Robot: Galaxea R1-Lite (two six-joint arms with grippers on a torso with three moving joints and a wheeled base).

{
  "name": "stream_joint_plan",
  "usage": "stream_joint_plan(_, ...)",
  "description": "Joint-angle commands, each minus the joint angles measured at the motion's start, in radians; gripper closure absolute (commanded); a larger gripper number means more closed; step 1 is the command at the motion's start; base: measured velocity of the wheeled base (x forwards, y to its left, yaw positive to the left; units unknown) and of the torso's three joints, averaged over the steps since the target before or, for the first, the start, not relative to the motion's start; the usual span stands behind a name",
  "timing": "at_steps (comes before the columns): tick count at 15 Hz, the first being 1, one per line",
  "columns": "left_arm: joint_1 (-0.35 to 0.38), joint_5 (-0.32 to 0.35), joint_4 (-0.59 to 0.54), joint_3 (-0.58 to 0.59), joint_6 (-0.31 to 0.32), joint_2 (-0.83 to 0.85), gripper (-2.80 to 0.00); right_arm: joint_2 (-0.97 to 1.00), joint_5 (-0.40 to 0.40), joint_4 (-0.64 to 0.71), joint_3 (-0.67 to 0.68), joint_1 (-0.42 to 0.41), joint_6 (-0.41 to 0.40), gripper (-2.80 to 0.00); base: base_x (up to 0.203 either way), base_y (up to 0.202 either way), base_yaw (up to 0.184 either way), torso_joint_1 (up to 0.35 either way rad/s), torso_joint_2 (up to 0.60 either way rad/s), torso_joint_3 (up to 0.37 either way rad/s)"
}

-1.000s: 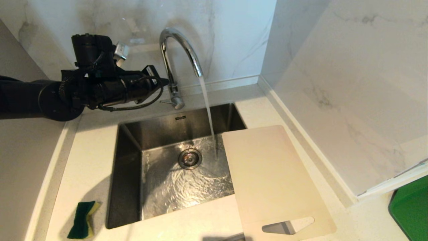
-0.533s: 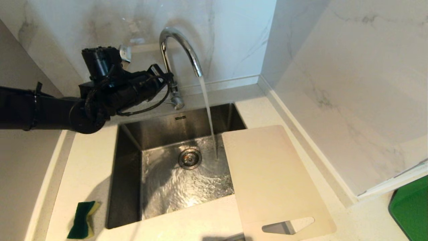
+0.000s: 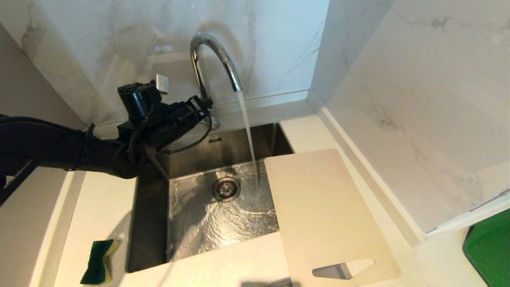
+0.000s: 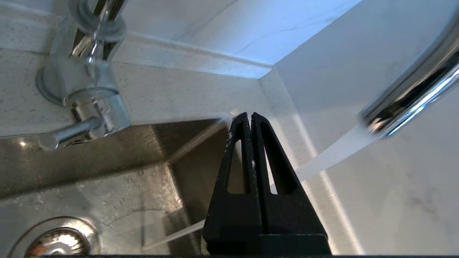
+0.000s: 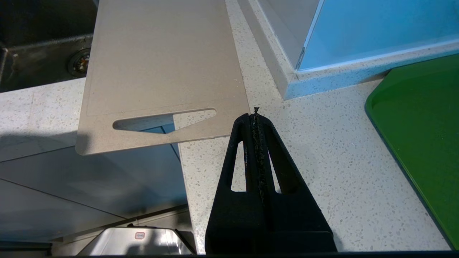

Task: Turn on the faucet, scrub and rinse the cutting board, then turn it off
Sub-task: Turn off the tap

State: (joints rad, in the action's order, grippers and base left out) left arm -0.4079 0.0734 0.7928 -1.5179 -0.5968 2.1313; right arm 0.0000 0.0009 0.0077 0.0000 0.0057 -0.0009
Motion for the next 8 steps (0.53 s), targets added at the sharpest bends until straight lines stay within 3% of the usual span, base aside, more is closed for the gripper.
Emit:
stream_joint_plan(1,0.0,0.003,0.055,0.032,0.014,0.026,0.0,0.0,0.001,0.0,0.001,0.0,-0.001,0.0,0.0,0.0,0.0,0.0,0.0,0.0)
stream_joint_plan(8,-0.011,0.006,0.151,0.062,0.043,0.078,0.0,0.0,0.001,0.0,0.002,0.0,-0.001,0.0,0.0,0.0,0.0,0.0,0.0,0.0)
